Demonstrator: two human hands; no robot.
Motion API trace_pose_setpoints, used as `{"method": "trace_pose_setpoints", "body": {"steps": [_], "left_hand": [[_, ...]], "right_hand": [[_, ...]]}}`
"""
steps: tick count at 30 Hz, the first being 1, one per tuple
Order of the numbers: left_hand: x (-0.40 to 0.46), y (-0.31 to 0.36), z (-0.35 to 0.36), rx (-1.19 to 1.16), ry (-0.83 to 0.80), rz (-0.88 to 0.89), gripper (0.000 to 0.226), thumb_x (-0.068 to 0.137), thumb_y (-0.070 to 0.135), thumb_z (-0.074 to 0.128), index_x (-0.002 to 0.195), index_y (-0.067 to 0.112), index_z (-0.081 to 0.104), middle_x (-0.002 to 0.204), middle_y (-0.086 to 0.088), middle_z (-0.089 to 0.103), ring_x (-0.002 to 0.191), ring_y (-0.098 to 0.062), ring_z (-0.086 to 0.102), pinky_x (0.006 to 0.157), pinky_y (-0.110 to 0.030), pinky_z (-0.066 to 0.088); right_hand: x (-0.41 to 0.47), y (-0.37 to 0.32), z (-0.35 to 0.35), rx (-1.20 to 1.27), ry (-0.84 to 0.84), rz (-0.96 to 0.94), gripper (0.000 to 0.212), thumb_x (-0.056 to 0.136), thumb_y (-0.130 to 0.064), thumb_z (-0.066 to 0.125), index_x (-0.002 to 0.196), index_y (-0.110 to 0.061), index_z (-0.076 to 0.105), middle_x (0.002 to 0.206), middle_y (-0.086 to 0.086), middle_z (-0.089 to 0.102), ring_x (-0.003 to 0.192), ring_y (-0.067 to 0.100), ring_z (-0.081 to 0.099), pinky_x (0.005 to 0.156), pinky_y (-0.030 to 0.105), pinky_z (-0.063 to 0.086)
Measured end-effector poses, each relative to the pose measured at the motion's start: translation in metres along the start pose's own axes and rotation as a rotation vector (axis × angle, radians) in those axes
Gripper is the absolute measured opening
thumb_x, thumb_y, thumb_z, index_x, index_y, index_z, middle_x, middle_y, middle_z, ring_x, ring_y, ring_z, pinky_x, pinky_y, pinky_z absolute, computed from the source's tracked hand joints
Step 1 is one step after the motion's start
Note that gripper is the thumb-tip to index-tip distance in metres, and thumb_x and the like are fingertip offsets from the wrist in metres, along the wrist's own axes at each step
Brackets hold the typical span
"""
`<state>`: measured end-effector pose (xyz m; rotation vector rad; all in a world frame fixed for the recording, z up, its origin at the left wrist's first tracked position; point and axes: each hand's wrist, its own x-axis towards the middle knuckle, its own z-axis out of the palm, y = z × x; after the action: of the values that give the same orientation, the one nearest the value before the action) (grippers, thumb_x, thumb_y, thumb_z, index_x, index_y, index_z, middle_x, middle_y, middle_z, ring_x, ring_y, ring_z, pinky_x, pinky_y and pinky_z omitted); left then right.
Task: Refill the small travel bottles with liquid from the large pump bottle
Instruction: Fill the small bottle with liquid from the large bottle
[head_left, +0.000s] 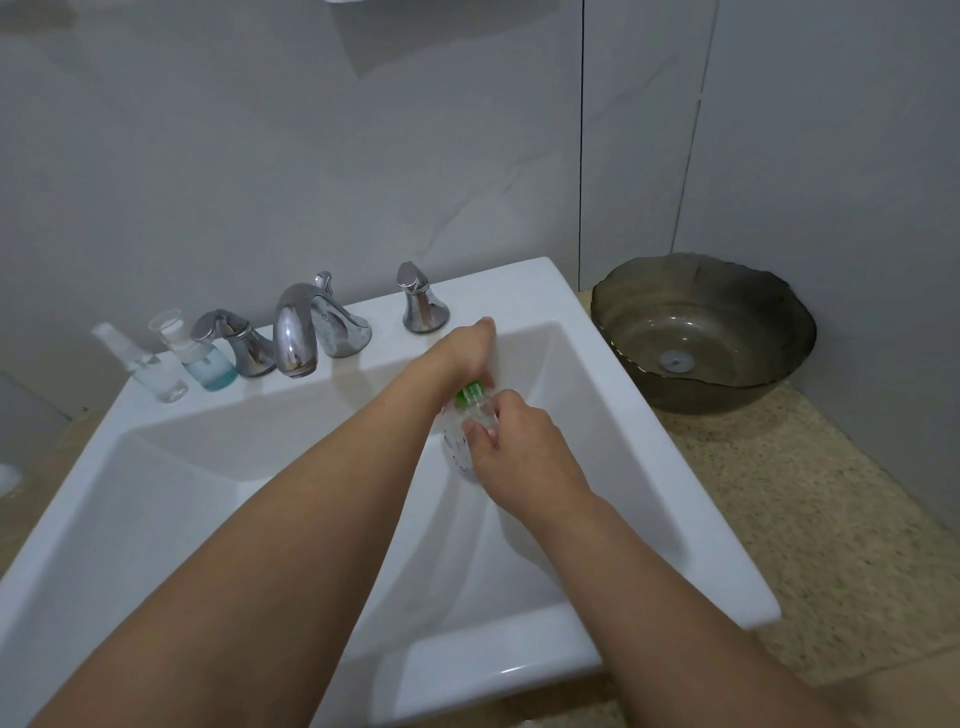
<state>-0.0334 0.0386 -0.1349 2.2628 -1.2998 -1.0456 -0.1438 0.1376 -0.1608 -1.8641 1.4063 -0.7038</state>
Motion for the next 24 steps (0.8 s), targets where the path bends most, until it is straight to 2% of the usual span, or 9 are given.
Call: {"method": "trace_pose_setpoints", "body": {"steps": [3,5,6,8,10,14,20,22,24], "left_hand": [[0.000,-0.004,-0.001,-0.044,-0.021,-0.045,0.059,0.103,0.047,0.023,0.119,0.008,0.065,0.103,-0.005,0.072,0.085,-0.025,0.051,0.086,-0.045,0.040],[-0.002,-0.002,-0.005,-0.017,-0.071,-0.071,0.049,0.103,0.044,0.029,0.122,0.012,0.060,0.110,-0.010,0.067,0.097,-0.032,0.054,0.099,-0.055,0.040],[-0.002,0.001,-0.007,-0.003,-0.115,-0.102,0.057,0.103,0.050,0.028,0.125,0.010,0.061,0.125,-0.013,0.063,0.111,-0.038,0.053,0.106,-0.060,0.037],[-0.002,0.006,-0.012,0.042,-0.206,-0.172,0.087,0.098,0.069,0.019,0.133,0.002,0.062,0.149,-0.018,0.049,0.139,-0.041,0.040,0.114,-0.063,0.027],[-0.004,0.008,-0.016,0.055,-0.240,-0.197,0.098,0.096,0.075,0.015,0.136,-0.003,0.059,0.155,-0.020,0.042,0.147,-0.039,0.032,0.116,-0.064,0.022],[0.000,0.007,-0.014,0.032,-0.226,-0.204,0.098,0.095,0.075,0.015,0.135,-0.003,0.059,0.154,-0.020,0.044,0.145,-0.041,0.034,0.115,-0.065,0.024],[0.001,0.004,-0.012,0.020,-0.203,-0.187,0.095,0.094,0.074,0.017,0.130,0.001,0.065,0.147,-0.018,0.052,0.137,-0.042,0.043,0.114,-0.062,0.031],[0.003,0.004,-0.009,0.025,-0.160,-0.158,0.088,0.095,0.071,0.018,0.123,0.002,0.065,0.137,-0.015,0.060,0.124,-0.041,0.051,0.111,-0.058,0.037],[0.004,0.004,-0.004,0.013,-0.084,-0.096,0.070,0.100,0.061,0.019,0.125,0.007,0.057,0.119,-0.011,0.070,0.107,-0.038,0.058,0.103,-0.053,0.044]], "right_hand": [[-0.001,-0.001,0.000,0.006,-0.017,0.007,0.030,0.098,-0.034,0.047,0.121,-0.014,0.048,0.108,0.009,0.062,0.097,0.028,0.060,0.079,0.037,0.048],[-0.002,-0.001,0.000,0.021,-0.023,0.004,0.031,0.099,-0.034,0.046,0.123,-0.015,0.047,0.108,0.007,0.061,0.097,0.027,0.060,0.078,0.036,0.048],[-0.002,-0.001,-0.001,0.033,-0.018,-0.004,0.031,0.099,-0.034,0.046,0.124,-0.015,0.046,0.107,0.006,0.061,0.097,0.027,0.059,0.077,0.035,0.047],[-0.001,0.001,-0.001,0.060,-0.006,-0.009,0.030,0.100,-0.033,0.047,0.124,-0.014,0.046,0.102,0.005,0.060,0.095,0.027,0.059,0.073,0.033,0.043],[-0.001,0.001,-0.001,0.068,-0.001,-0.009,0.028,0.100,-0.032,0.047,0.120,-0.013,0.046,0.101,0.005,0.060,0.092,0.026,0.058,0.071,0.033,0.040],[0.000,0.002,-0.001,0.066,0.018,-0.024,0.026,0.099,-0.031,0.048,0.119,-0.014,0.046,0.093,-0.003,0.053,0.084,0.019,0.053,0.069,0.031,0.039],[0.005,0.005,0.002,-0.002,0.107,-0.098,0.021,0.096,-0.031,0.056,0.107,-0.013,0.053,0.106,0.000,0.051,0.097,0.018,0.052,0.080,0.029,0.043],[0.005,0.005,0.002,-0.012,0.112,-0.097,0.021,0.095,-0.032,0.056,0.106,-0.014,0.053,0.105,0.000,0.051,0.096,0.018,0.053,0.079,0.030,0.044],[0.005,0.006,0.004,-0.032,0.099,-0.081,0.022,0.095,-0.033,0.057,0.105,-0.014,0.053,0.106,0.001,0.052,0.096,0.020,0.053,0.081,0.034,0.045]]}}
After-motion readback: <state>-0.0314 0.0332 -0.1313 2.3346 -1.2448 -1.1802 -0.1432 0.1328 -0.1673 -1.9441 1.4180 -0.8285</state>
